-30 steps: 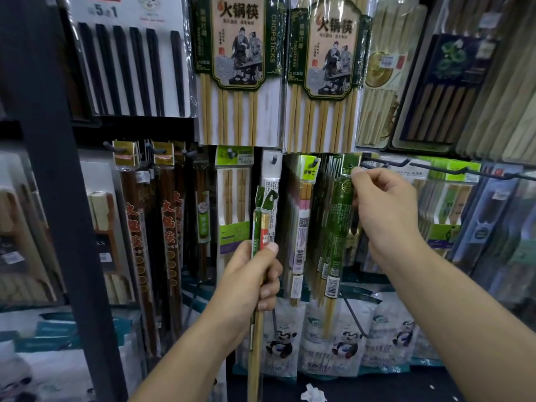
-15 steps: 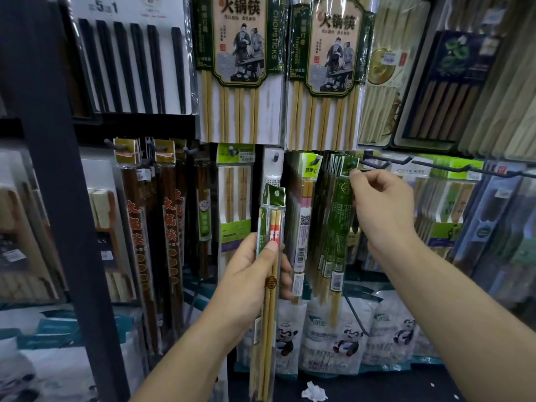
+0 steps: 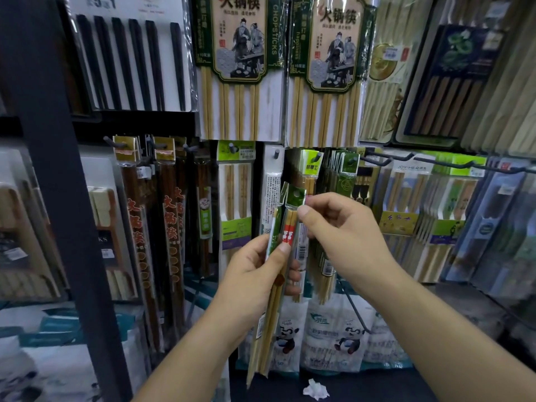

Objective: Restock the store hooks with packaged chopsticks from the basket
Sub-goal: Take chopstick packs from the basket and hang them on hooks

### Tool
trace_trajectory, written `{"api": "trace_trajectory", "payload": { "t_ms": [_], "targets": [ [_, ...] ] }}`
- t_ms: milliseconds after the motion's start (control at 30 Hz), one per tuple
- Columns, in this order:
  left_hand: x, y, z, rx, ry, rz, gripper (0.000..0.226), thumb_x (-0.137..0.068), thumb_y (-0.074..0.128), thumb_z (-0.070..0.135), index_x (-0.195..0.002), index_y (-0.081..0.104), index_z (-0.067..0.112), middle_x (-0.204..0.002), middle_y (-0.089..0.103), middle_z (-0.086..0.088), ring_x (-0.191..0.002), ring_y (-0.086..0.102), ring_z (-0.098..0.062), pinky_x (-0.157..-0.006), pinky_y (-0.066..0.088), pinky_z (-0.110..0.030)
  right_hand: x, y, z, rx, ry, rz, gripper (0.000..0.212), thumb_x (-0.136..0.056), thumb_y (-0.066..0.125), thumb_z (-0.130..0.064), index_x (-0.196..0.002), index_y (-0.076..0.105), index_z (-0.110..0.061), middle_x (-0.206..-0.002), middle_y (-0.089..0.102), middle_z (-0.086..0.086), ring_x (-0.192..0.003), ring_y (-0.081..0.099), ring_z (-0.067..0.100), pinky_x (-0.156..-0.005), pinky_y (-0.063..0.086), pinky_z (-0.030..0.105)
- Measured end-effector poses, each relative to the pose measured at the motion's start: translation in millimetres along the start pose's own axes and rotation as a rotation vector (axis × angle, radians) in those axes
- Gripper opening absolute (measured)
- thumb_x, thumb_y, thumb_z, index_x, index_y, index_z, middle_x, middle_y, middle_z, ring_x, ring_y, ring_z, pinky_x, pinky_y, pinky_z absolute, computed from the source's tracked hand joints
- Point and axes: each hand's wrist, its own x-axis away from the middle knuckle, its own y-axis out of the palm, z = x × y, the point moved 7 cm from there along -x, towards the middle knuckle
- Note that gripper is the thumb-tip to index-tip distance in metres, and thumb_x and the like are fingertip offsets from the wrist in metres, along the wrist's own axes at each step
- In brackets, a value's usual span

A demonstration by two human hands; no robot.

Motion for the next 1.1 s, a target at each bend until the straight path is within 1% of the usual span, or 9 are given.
{"api": "trace_trajectory", "payload": {
  "t_ms": [100,167,233,300,467,600,900,1000,1100],
  "targets": [
    [0,1,-1,0.001,0.002,-0.007,0.018,-0.102,0.058,0.020,-0.102,0.076,0.023,-0.081,0.071,-0.008,-0.074,0.070,-0.020,-0.067,0.063,-0.036,0,4,-4,0.001,-0.021,-0.004,0.011,-0.096,0.068,-0.018,-0.086,0.072,-0.022,-0.068,0.063,-0.010,-0.066,0.058,0.006,-0.062,0.050,0.018],
    [0,0,-2,-0.012,0.005,-0.005,0.019,-0.102,0.058,0.025,-0.103,0.077,0.026,-0.088,0.076,-0.006,-0.083,0.073,-0.020,-0.076,0.064,-0.037,-2,-1,-3,-0.019,-0.001,0.032,0.014,-0.098,0.065,-0.019,-0.086,0.072,-0.021,-0.067,0.063,-0.008,-0.063,0.058,0.005,-0.058,0.048,0.016],
    [-1,-3,-4,-0.081,0.011,0.028,0.022,-0.103,0.056,0.029,-0.106,0.077,0.031,-0.094,0.078,0.005,-0.091,0.073,-0.011,-0.081,0.061,-0.028,-6,-12,-1,-0.054,0.039,0.103,0.016,-0.099,0.063,-0.021,-0.086,0.072,-0.020,-0.068,0.065,-0.009,-0.060,0.058,0.001,-0.053,0.046,0.012],
    [-2,-7,-5,-0.105,0.002,0.053,0.027,-0.105,0.053,0.026,-0.104,0.079,0.034,-0.083,0.072,0.013,-0.083,0.068,-0.006,-0.076,0.058,-0.022,-13,-28,0,-0.077,0.067,0.201,0.019,-0.100,0.061,-0.024,-0.084,0.070,-0.023,-0.069,0.066,-0.010,-0.060,0.058,0.000,-0.052,0.045,0.011],
    [-2,-9,-6,-0.089,-0.033,0.039,0.031,-0.107,0.050,0.023,-0.104,0.079,0.033,-0.075,0.058,0.005,-0.070,0.054,-0.011,-0.063,0.048,-0.029,-29,-58,4,-0.074,0.086,0.374,0.025,-0.101,0.060,-0.030,-0.078,0.068,-0.025,-0.062,0.058,-0.011,-0.055,0.050,0.004,-0.051,0.042,0.019],
    [-2,-7,-8,-0.063,-0.048,0.019,0.027,-0.107,0.051,0.021,-0.110,0.077,0.027,-0.075,0.055,0.002,-0.064,0.047,-0.010,-0.055,0.037,-0.028,-37,-64,10,-0.041,0.098,0.395,0.027,-0.100,0.060,-0.032,-0.075,0.069,-0.027,-0.062,0.058,-0.010,-0.059,0.053,0.006,-0.059,0.046,0.029],
    [-1,-5,-7,-0.040,-0.053,-0.024,0.026,-0.106,0.051,0.029,-0.106,0.076,0.034,-0.074,0.060,0.000,-0.059,0.049,-0.008,-0.048,0.036,-0.023,-45,-65,15,0.024,0.090,0.403,0.031,-0.098,0.061,-0.031,-0.068,0.065,-0.023,-0.052,0.050,-0.013,-0.048,0.044,0.003,-0.059,0.041,0.024],
    [-2,-8,-8,-0.013,-0.077,0.012,0.017,-0.107,0.049,0.027,-0.108,0.063,0.017,-0.074,0.061,-0.004,-0.056,0.049,-0.011,-0.045,0.034,-0.023,-45,-65,20,0.032,0.105,0.411,0.031,-0.098,0.062,-0.031,-0.069,0.066,-0.020,-0.052,0.050,-0.012,-0.049,0.046,0.003,-0.064,0.044,0.026],
    [-3,-11,-9,-0.021,-0.079,0.026,0.011,-0.108,0.043,0.020,-0.099,0.047,0.017,-0.075,0.062,-0.006,-0.056,0.048,-0.014,-0.045,0.032,-0.025,-45,-64,21,0.046,0.103,0.415,0.031,-0.098,0.063,-0.032,-0.073,0.067,-0.015,-0.059,0.053,-0.005,-0.054,0.048,0.006,-0.070,0.047,0.027]
  ]
}}
